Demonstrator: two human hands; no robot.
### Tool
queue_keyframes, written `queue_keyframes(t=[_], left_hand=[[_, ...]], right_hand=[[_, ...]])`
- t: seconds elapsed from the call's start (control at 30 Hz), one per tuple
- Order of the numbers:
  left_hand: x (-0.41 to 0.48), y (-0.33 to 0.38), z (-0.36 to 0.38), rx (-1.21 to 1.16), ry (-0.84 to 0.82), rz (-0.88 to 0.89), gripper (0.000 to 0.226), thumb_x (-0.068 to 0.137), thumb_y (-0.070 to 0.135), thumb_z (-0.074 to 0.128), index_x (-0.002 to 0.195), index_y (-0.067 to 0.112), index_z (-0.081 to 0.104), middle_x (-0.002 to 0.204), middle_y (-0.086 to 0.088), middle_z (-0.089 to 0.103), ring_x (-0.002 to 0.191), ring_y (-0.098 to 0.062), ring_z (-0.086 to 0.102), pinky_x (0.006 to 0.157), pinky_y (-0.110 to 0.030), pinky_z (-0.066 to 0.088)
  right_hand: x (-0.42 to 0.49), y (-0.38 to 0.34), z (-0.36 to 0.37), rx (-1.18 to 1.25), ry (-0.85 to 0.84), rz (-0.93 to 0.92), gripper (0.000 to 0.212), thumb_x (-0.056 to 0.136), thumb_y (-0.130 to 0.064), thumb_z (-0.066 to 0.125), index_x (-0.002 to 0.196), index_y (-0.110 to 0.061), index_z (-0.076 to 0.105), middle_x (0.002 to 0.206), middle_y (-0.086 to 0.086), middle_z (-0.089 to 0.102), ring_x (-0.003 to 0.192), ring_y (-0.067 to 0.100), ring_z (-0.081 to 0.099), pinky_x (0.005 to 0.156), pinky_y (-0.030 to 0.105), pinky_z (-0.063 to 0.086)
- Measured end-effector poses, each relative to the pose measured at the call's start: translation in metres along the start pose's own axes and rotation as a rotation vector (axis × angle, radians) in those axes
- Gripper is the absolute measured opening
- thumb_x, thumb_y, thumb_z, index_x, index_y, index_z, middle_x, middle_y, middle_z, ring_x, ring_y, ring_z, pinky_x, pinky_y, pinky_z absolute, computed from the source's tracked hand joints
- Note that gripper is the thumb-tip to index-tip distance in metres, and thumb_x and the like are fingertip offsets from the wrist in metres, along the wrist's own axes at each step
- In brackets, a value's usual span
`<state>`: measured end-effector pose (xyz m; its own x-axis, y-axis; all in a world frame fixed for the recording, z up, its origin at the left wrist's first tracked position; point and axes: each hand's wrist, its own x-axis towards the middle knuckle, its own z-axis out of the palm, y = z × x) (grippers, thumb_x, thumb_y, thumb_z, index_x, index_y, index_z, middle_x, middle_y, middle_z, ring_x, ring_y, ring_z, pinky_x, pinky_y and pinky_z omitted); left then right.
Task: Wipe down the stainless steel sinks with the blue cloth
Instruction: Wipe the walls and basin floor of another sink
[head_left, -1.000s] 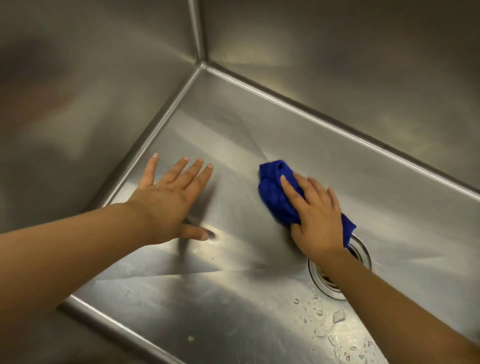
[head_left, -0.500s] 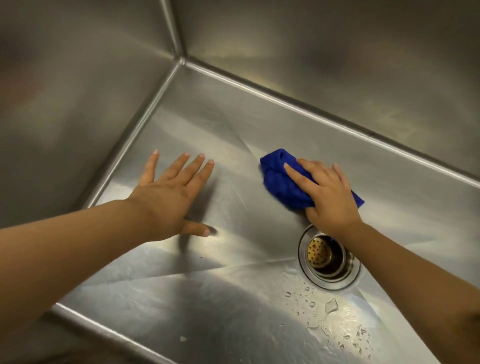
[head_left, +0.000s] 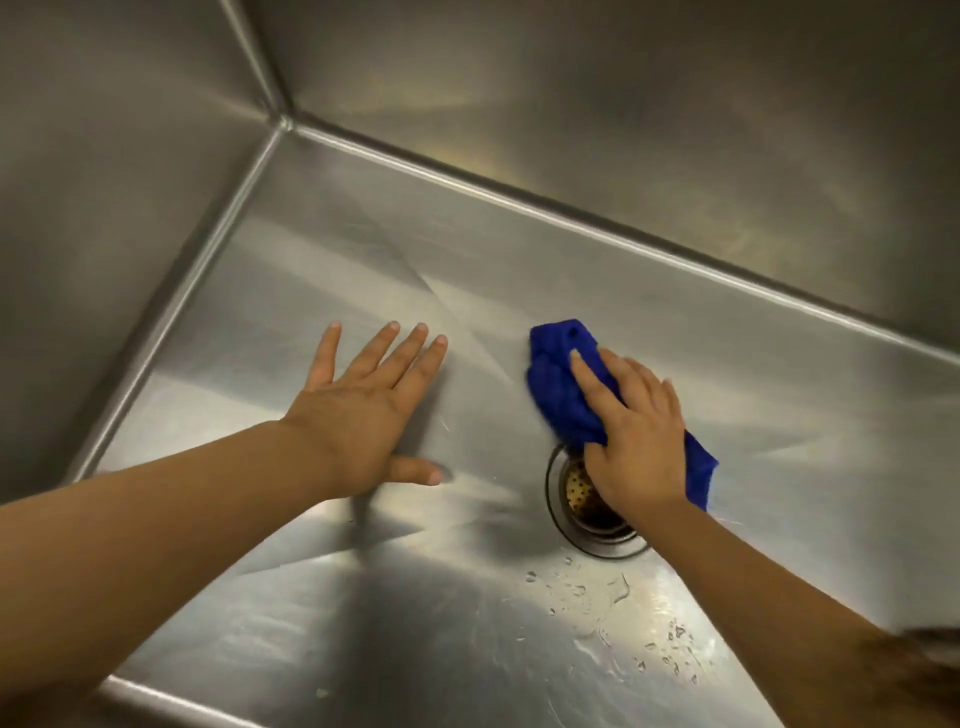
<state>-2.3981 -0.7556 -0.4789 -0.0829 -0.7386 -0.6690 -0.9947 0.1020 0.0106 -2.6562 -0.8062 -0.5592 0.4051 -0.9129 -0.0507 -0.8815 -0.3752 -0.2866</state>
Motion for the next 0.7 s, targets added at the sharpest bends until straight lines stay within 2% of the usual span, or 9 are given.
queue_keyframes(t=[0.1,0.17,0.2,0.37,0.43,0.53,0.6,0.67,0.7], left_hand=[[0.009,0.013,-0.004,0.0,-0.009,0.008,0.11,0.076,0.081,0.033,0.139,0.026,-0.039,0.154,0.004,-0.035,0.143,-0.017,-0.029,0.111,-0.053,-0.018],[0.01,0.02,-0.009,-0.002,-0.024,0.018,0.111,0.076,0.082,0.034,0.142,0.026,-0.036,0.154,0.005,-0.034,0.143,-0.015,-0.029,0.111,-0.053,-0.017],[0.012,0.025,-0.011,0.016,-0.027,0.027,0.111,0.075,0.082,0.033,0.142,0.026,-0.036,0.154,0.005,-0.034,0.142,-0.015,-0.029,0.111,-0.053,-0.017],[0.028,0.055,-0.03,0.031,-0.015,0.089,0.111,0.075,0.081,0.033,0.141,0.026,-0.037,0.154,0.004,-0.035,0.143,-0.016,-0.028,0.111,-0.053,-0.017],[0.037,0.073,-0.034,0.039,0.0,0.14,0.112,0.075,0.081,0.034,0.139,0.026,-0.039,0.153,0.003,-0.035,0.143,-0.017,-0.029,0.111,-0.053,-0.018],[0.045,0.098,-0.034,0.037,-0.006,0.188,0.111,0.077,0.08,0.036,0.132,0.027,-0.044,0.152,0.003,-0.038,0.141,-0.017,-0.031,0.109,-0.051,-0.02],[0.047,0.111,-0.032,0.065,-0.023,0.219,0.111,0.079,0.079,0.037,0.135,0.026,-0.043,0.151,0.002,-0.039,0.14,-0.018,-0.033,0.108,-0.049,-0.022],[0.047,0.118,-0.033,0.097,-0.039,0.235,0.11,0.08,0.078,0.036,0.138,0.026,-0.042,0.15,0.002,-0.04,0.139,-0.019,-0.034,0.108,-0.05,-0.022],[0.048,0.121,-0.035,0.114,-0.045,0.241,0.11,0.08,0.078,0.036,0.138,0.026,-0.041,0.15,0.002,-0.04,0.139,-0.018,-0.034,0.109,-0.051,-0.022]], right_hand=[[0.008,-0.002,0.003,0.055,-0.003,-0.077,0.072,0.073,-0.022,0.041,0.145,-0.028,0.039,0.145,0.008,0.044,0.129,0.035,0.041,0.107,0.06,0.03],[0.006,0.024,-0.003,0.08,-0.03,-0.154,0.073,0.073,-0.018,0.045,0.145,-0.029,0.036,0.146,0.007,0.042,0.13,0.034,0.04,0.106,0.061,0.029],[0.002,0.044,-0.009,0.074,-0.032,-0.133,0.076,0.072,-0.016,0.048,0.145,-0.03,0.036,0.146,0.007,0.041,0.13,0.034,0.04,0.107,0.062,0.028],[-0.032,0.146,-0.048,0.035,0.089,0.29,0.077,0.069,-0.016,0.039,0.145,-0.018,0.041,0.145,0.016,0.042,0.126,0.041,0.043,0.104,0.06,0.034],[-0.051,0.153,-0.053,0.022,0.069,0.335,0.077,0.069,-0.019,0.035,0.146,-0.015,0.04,0.146,0.018,0.041,0.127,0.042,0.042,0.103,0.058,0.036],[-0.099,0.124,-0.04,-0.011,0.013,0.149,0.076,0.067,-0.022,0.036,0.144,-0.019,0.039,0.142,0.018,0.045,0.123,0.042,0.045,0.097,0.06,0.039],[-0.133,0.099,-0.029,-0.024,-0.024,0.023,0.076,0.066,-0.027,0.042,0.142,-0.024,0.04,0.14,0.012,0.048,0.124,0.036,0.045,0.098,0.061,0.04],[-0.138,0.093,-0.031,-0.026,-0.029,-0.111,0.061,0.078,-0.039,0.043,0.137,-0.025,0.043,0.135,0.012,0.054,0.121,0.034,0.049,0.093,0.061,0.045],[-0.132,0.1,-0.032,-0.032,-0.021,-0.171,0.052,0.088,-0.045,0.037,0.135,-0.025,0.045,0.132,0.013,0.058,0.117,0.035,0.053,0.091,0.062,0.046]])
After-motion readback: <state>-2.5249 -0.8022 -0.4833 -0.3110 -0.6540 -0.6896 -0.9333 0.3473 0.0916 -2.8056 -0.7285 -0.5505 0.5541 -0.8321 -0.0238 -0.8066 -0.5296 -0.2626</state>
